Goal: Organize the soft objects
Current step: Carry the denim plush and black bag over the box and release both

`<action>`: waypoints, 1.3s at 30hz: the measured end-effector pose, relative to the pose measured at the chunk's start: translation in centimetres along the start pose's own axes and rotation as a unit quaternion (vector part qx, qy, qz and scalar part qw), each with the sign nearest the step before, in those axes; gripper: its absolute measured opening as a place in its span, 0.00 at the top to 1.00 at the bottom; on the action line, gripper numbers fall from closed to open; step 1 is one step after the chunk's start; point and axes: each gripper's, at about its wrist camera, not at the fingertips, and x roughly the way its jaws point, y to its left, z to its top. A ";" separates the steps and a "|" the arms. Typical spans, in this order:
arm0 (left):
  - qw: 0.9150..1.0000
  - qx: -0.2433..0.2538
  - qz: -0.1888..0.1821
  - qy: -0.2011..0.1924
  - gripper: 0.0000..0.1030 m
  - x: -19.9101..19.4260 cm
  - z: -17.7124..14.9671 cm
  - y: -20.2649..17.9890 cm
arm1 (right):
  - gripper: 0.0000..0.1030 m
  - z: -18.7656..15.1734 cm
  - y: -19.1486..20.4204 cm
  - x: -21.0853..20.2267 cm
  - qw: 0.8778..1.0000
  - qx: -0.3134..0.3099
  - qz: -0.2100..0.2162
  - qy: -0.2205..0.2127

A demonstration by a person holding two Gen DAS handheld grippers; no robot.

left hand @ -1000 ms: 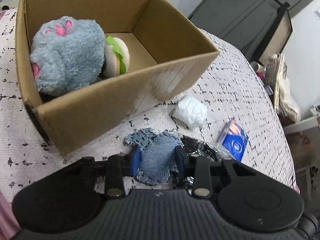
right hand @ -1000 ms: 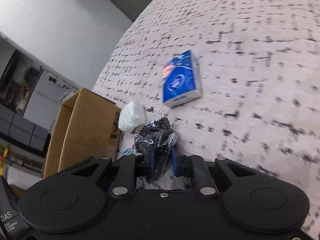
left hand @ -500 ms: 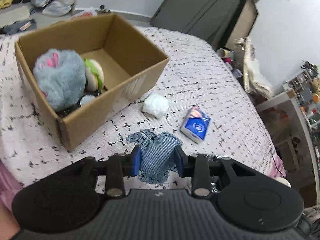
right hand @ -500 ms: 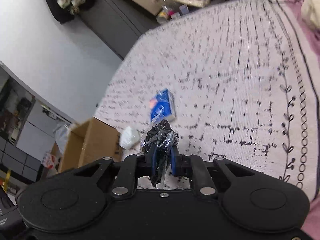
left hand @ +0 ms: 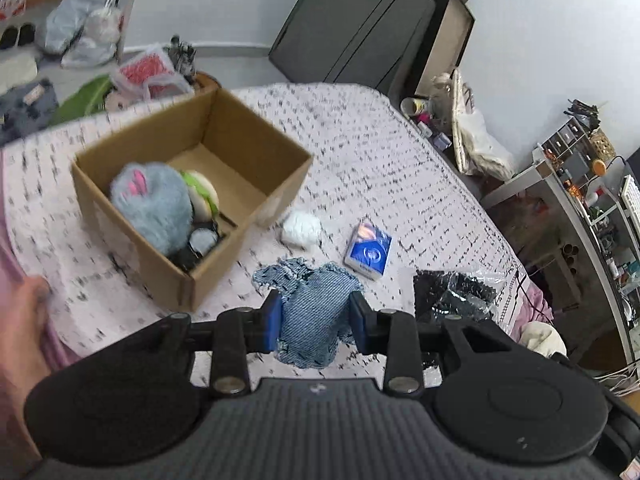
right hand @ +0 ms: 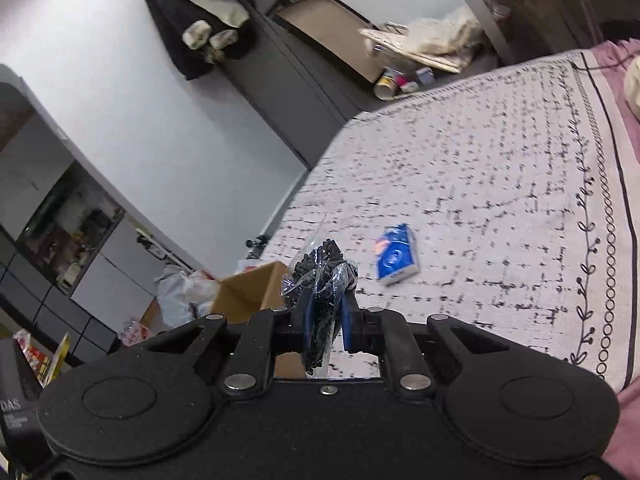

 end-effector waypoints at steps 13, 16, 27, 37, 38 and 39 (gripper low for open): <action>0.999 0.014 0.008 -0.036 0.67 -3.5 4.1 2.0 | 0.86 0.1 2.8 -0.3 0.999 -0.022 0.037 -0.012; 0.998 0.037 0.005 -0.048 0.67 -4.1 5.2 1.9 | 0.86 0.1 3.7 -0.2 0.999 -0.031 0.043 -0.011; 0.996 0.061 0.000 -0.064 0.67 -4.0 8.3 3.4 | 0.87 -0.2 6.4 1.6 0.998 -0.048 0.050 -0.006; 0.998 0.025 0.009 -0.063 0.67 -0.6 11.0 6.3 | 0.86 -0.5 8.1 4.7 0.998 -0.058 0.029 -0.003; 0.998 0.020 0.008 -0.062 0.67 -0.2 11.3 6.6 | 0.86 -0.5 8.3 5.1 0.998 -0.058 0.027 -0.001; 0.998 0.016 0.009 -0.061 0.67 0.2 11.6 6.9 | 0.86 -0.5 8.4 5.5 0.998 -0.058 0.025 0.001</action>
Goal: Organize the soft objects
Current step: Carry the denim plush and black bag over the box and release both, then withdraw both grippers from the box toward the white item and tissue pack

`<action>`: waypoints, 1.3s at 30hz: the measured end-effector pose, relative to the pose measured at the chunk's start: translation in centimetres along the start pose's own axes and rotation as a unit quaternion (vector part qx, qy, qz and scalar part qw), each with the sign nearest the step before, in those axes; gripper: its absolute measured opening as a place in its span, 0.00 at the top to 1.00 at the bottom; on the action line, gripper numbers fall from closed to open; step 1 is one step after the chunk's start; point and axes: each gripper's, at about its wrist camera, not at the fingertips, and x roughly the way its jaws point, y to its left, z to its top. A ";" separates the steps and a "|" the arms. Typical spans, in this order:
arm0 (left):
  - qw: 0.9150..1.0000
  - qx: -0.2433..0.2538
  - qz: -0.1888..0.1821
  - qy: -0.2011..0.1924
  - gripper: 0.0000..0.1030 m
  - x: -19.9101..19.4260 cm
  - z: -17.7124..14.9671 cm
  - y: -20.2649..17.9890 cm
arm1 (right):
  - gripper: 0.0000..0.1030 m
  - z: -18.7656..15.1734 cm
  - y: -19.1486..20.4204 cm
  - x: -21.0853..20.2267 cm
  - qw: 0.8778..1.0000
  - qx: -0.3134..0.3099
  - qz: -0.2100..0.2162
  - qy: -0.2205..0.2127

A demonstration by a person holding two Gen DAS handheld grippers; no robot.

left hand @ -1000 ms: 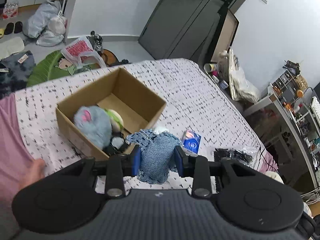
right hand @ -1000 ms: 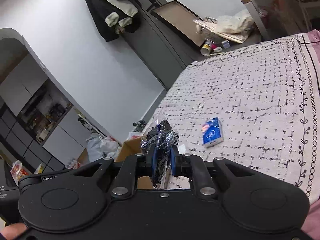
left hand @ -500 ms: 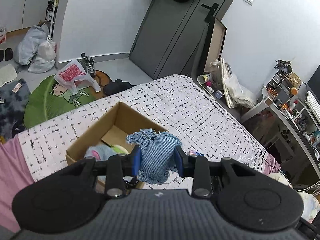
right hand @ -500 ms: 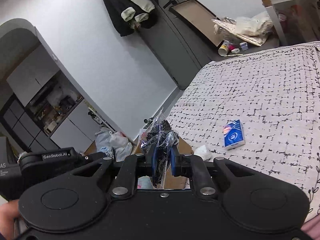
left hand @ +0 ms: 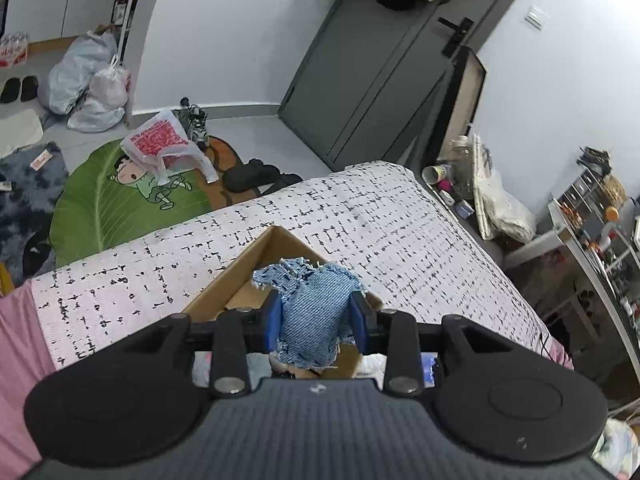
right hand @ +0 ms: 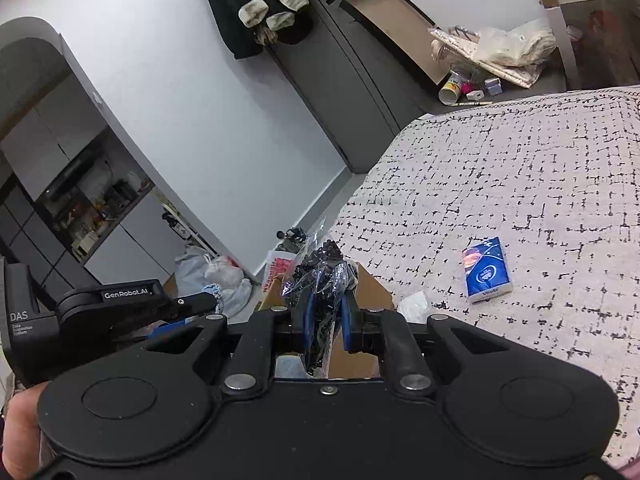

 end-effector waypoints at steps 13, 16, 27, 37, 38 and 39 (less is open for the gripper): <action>1.000 -0.010 -0.026 0.007 0.67 5.5 0.8 3.5 | 0.86 -0.4 2.0 6.5 0.999 -0.009 -0.022 0.030; 0.999 -0.014 -0.029 0.013 0.66 6.6 0.6 4.1 | 0.86 -0.7 2.0 8.2 0.999 -0.004 -0.030 0.038; 0.999 -0.013 -0.018 0.041 0.61 9.7 0.4 4.9 | 0.80 -1.9 2.6 11.6 0.996 -0.019 -0.050 0.066; 0.999 -0.018 -0.008 0.049 0.35 8.9 0.4 4.9 | 0.48 -1.7 2.6 9.6 0.995 -0.023 -0.062 0.068; 0.999 -0.015 -0.007 0.047 0.33 8.6 0.3 4.8 | 0.48 -1.6 2.7 9.2 0.995 -0.029 -0.066 0.068; 0.999 -0.014 -0.007 0.046 0.33 8.4 0.2 4.7 | 0.48 -1.4 2.7 8.9 0.995 -0.032 -0.067 0.070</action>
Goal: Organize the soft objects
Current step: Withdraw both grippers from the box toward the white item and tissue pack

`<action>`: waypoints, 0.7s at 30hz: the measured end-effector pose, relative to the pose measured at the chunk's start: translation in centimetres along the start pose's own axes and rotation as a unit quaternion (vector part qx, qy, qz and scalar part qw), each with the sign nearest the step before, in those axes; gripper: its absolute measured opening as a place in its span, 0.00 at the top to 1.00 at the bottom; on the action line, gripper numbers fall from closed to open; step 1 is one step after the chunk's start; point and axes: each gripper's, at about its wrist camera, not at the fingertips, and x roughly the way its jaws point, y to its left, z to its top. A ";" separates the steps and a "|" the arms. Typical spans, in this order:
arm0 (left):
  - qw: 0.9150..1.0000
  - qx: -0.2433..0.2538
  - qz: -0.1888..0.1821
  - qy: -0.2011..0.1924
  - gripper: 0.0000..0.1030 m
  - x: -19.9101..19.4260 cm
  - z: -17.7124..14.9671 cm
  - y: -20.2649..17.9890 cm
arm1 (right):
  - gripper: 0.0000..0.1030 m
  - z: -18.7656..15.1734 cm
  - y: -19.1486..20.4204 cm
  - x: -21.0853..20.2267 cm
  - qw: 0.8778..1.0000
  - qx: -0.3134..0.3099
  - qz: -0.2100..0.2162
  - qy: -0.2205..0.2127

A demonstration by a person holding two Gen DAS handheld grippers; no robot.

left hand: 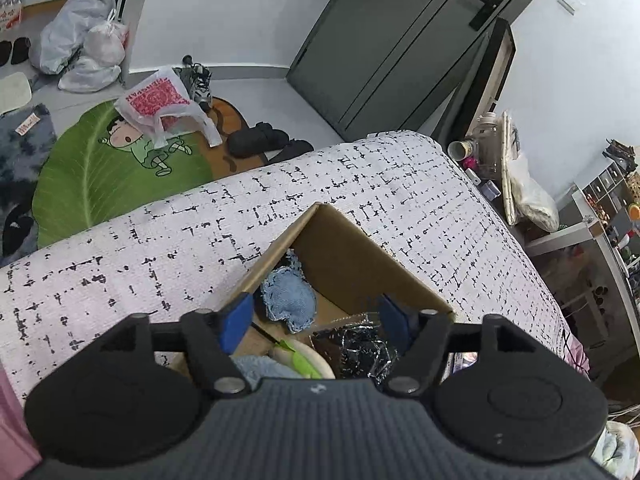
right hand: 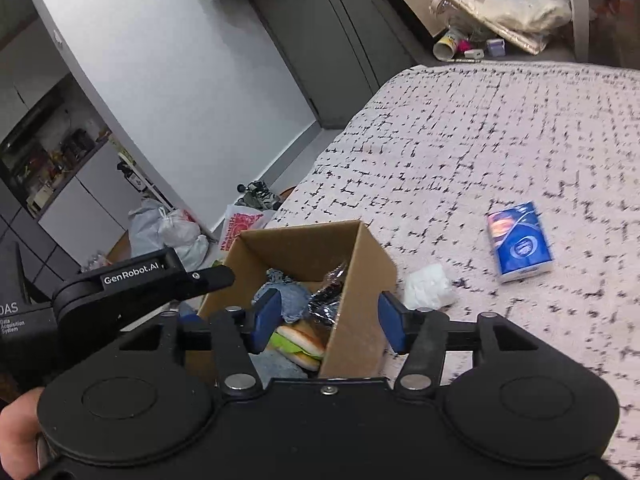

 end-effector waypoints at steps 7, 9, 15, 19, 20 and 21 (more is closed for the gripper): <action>1.000 0.011 0.005 -0.010 0.30 -1.7 -0.4 -1.1 | 0.43 0.8 -0.7 -2.9 1.000 -0.009 -0.009 0.000; 1.000 0.015 0.010 -0.015 0.27 -2.3 -0.6 -1.4 | 0.40 1.1 -0.9 -3.6 1.000 -0.014 -0.011 0.002; 0.997 0.038 0.059 -0.028 0.24 -3.6 -1.5 -2.5 | 0.22 1.6 -1.5 -5.6 0.999 -0.036 -0.014 0.005; 0.994 0.067 0.082 -0.026 0.23 -4.2 -2.2 -3.8 | 0.07 2.1 -1.8 -6.8 0.999 -0.052 -0.007 0.001; 0.994 0.071 0.084 -0.024 0.23 -4.3 -2.3 -4.2 | 0.05 2.3 -1.9 -7.0 0.999 -0.054 -0.006 0.002; 0.993 0.076 0.085 -0.023 0.23 -4.5 -2.6 -4.5 | 0.04 2.5 -2.1 -7.2 0.998 -0.055 -0.006 0.003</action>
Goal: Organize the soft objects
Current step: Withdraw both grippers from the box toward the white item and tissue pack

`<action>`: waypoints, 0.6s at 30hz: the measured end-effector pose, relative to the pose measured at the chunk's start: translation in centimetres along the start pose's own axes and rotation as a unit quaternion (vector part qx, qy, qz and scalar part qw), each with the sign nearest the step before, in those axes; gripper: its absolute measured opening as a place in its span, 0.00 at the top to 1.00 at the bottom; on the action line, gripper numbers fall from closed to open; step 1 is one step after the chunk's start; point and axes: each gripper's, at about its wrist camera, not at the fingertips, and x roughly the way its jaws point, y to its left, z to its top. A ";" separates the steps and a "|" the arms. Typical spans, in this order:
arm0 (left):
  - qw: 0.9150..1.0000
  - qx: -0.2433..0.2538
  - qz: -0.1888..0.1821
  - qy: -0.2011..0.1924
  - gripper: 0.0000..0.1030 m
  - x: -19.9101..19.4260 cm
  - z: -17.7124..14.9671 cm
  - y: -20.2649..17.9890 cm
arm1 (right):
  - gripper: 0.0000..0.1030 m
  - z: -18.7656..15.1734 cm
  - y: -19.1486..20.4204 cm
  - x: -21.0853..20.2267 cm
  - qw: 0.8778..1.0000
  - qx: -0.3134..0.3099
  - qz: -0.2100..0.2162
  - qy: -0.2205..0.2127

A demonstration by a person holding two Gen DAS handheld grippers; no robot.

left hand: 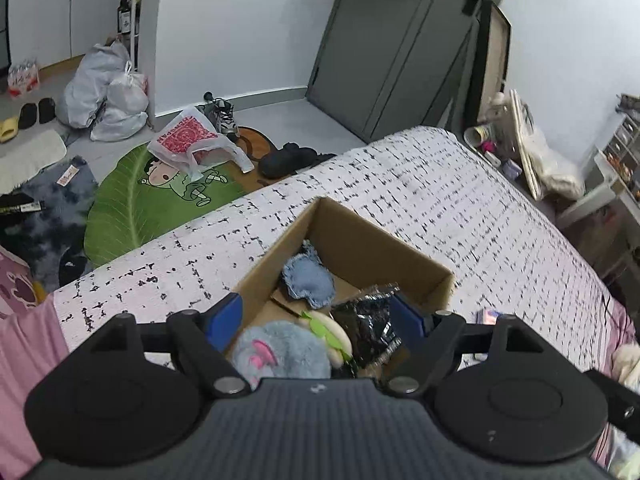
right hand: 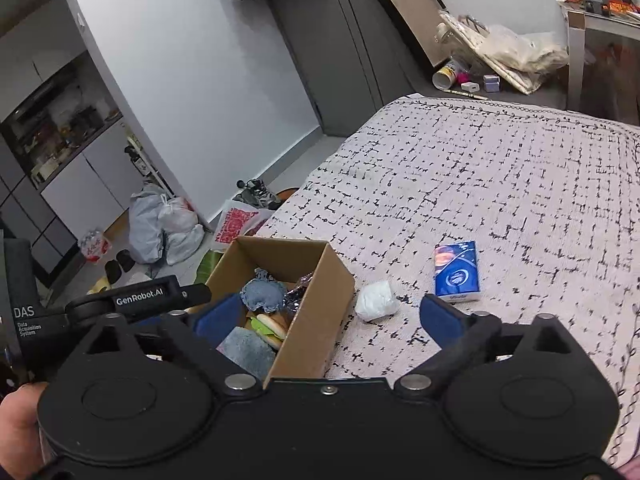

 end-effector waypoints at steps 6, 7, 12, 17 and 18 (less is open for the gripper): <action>1.000 0.025 0.003 0.006 0.23 -1.1 -1.0 -2.4 | 0.00 1.1 -1.6 -1.3 1.000 0.002 0.004 0.003; 1.000 0.026 0.001 0.008 0.23 -1.2 -1.2 -2.7 | 0.00 1.3 -1.8 -1.5 1.000 0.000 0.007 0.005; 0.999 0.025 0.003 0.022 0.22 -1.8 -1.9 -4.5 | 0.00 2.6 -3.1 -1.9 1.000 -0.002 0.018 0.020; 0.999 0.014 0.012 0.027 0.22 -2.2 -2.4 -6.2 | 0.00 4.2 -5.3 -1.3 0.998 0.027 0.027 0.039; 0.999 0.012 0.015 0.028 0.22 -2.2 -2.5 -6.5 | 0.00 4.4 -5.9 -1.1 0.998 0.033 0.028 0.041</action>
